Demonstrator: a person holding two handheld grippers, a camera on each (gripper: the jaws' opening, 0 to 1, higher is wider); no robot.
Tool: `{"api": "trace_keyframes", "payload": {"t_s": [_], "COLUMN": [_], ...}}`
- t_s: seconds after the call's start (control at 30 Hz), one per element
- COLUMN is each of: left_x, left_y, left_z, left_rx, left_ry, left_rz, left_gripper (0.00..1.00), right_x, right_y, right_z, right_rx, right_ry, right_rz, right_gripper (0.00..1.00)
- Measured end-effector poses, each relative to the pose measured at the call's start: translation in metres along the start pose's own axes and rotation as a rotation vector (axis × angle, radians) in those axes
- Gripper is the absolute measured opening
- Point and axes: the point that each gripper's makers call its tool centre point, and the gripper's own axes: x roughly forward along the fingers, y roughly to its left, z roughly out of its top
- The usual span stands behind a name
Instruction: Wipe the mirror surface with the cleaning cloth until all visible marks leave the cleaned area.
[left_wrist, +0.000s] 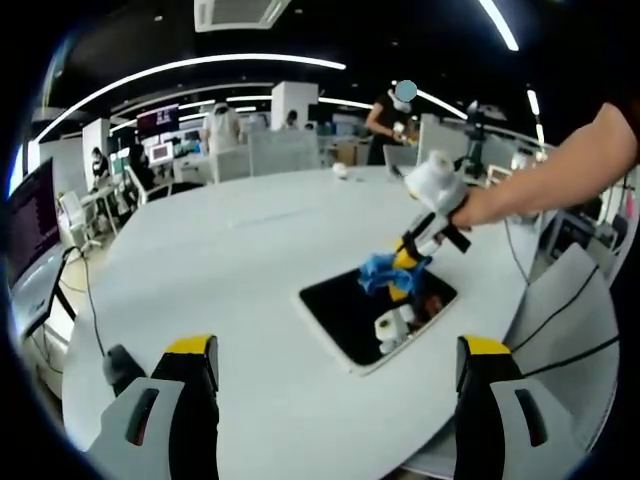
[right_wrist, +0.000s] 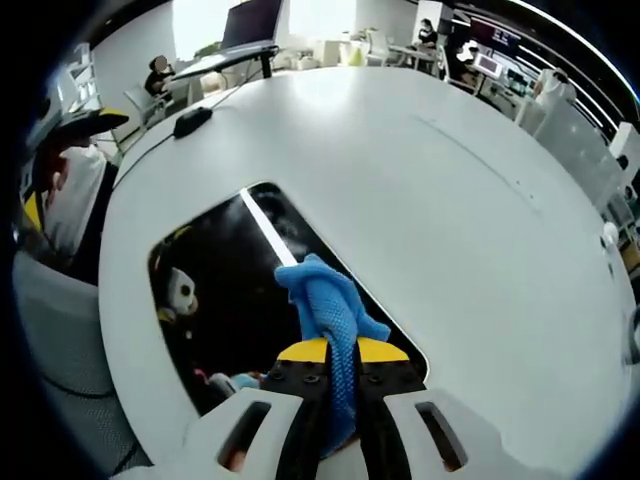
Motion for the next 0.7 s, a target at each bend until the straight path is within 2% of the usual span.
{"api": "trace_keyframes", "payload": {"t_s": [0.37, 0.47, 0.6, 0.63, 0.7], "left_x": [0.0, 0.001, 0.009, 0.01, 0.01], "left_y": [-0.003, -0.007, -0.004, -0.005, -0.006], "left_z": [0.002, 0.004, 0.002, 0.003, 0.011], "left_rx": [-0.016, 0.012, 0.018, 0.04, 0.033], "left_ry": [-0.007, -0.006, 0.0, 0.004, -0.017], "left_rz": [-0.007, -0.031, -0.031, -0.031, -0.036], "left_gripper": [0.99, 0.99, 0.99, 0.99, 0.99], "right_x": [-0.012, -0.015, -0.02, -0.021, -0.023], "right_y": [0.022, 0.029, 0.039, 0.041, 0.046], "right_z": [-0.016, -0.02, -0.026, -0.027, -0.03], "right_rx": [0.047, 0.06, 0.066, 0.067, 0.058], "right_ry": [-0.014, -0.017, -0.024, -0.023, -0.019], "right_rz": [-0.001, 0.0, 0.005, 0.007, 0.012], "right_gripper": [0.04, 0.04, 0.04, 0.04, 0.04]}}
